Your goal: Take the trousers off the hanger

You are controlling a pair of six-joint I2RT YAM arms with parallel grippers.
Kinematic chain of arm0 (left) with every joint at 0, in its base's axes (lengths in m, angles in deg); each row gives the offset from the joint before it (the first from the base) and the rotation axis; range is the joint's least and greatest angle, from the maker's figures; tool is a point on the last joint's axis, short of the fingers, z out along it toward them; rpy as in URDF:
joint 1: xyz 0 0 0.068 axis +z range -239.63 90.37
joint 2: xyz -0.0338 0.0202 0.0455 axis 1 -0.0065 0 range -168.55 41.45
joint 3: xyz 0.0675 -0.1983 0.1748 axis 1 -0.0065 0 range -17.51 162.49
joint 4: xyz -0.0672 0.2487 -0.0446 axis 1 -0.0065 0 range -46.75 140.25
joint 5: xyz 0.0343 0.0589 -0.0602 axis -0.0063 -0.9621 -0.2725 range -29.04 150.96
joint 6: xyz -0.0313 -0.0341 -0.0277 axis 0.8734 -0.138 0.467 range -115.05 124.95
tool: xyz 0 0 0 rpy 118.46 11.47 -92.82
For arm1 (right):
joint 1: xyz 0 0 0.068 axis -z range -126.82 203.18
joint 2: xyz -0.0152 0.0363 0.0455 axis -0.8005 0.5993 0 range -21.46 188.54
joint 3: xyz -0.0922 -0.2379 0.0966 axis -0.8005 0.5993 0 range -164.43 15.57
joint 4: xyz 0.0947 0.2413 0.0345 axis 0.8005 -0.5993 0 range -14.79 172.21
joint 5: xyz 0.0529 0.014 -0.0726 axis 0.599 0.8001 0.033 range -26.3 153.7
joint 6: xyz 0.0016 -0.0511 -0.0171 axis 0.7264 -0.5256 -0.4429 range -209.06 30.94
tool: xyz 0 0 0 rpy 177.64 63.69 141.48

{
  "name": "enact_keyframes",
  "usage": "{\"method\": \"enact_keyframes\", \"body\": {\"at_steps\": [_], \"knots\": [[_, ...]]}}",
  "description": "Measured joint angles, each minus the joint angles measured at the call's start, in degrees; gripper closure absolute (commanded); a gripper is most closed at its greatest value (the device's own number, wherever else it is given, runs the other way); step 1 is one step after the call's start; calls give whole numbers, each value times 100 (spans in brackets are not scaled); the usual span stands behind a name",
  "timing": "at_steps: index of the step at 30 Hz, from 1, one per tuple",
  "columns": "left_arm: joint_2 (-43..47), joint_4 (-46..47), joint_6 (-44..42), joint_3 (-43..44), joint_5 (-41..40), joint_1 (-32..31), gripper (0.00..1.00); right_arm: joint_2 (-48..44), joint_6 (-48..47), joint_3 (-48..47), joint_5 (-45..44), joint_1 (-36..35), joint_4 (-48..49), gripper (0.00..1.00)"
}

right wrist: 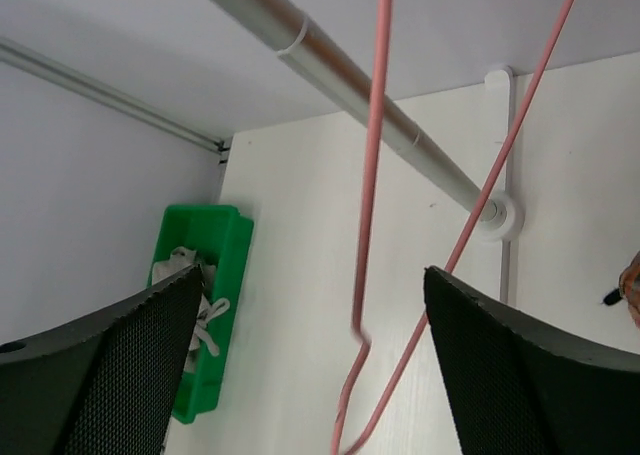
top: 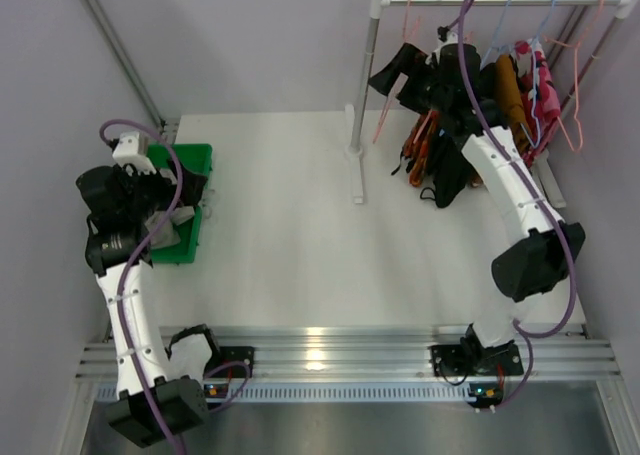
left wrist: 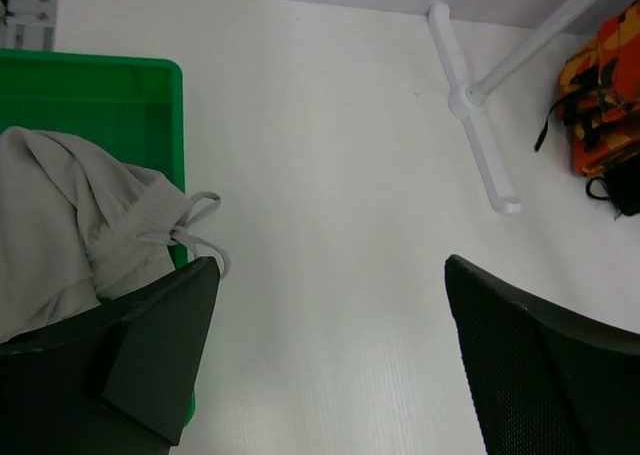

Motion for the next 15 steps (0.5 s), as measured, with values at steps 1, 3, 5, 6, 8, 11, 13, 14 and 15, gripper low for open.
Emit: {"method": "enact_keyframes", "body": {"at_steps": [1,3,5,6,8,11,13,14,15], "knots": [[-63,-184,-76,83,76,-2,1,-170,-7,146,28,0,-22,8],[-251,-529,-179,332,210,-33,1,-636,-42,490,92,0,-66,6],[-439,-723,-271,573,315,-74,1,-1198,-111,866,133,2,-96,3],[-481,-789,-310,638,315,-118,1,-1508,-173,1060,149,2,-98,2],[-509,-896,-393,693,168,-328,1,-2175,-293,1464,160,4,-103,1],[-616,-1086,-527,872,-385,-1226,1,-3141,-564,2017,175,4,-74,1],[-739,-1150,-566,1005,-885,-1954,1,-3775,-826,2507,170,7,-35,0],[-813,-1169,-584,1060,-1141,-2332,1,-4081,-962,2765,164,7,-61,0],[-881,-1204,-595,1119,-1360,-2658,1,-4385,-1130,3021,138,7,-55,1]]}}
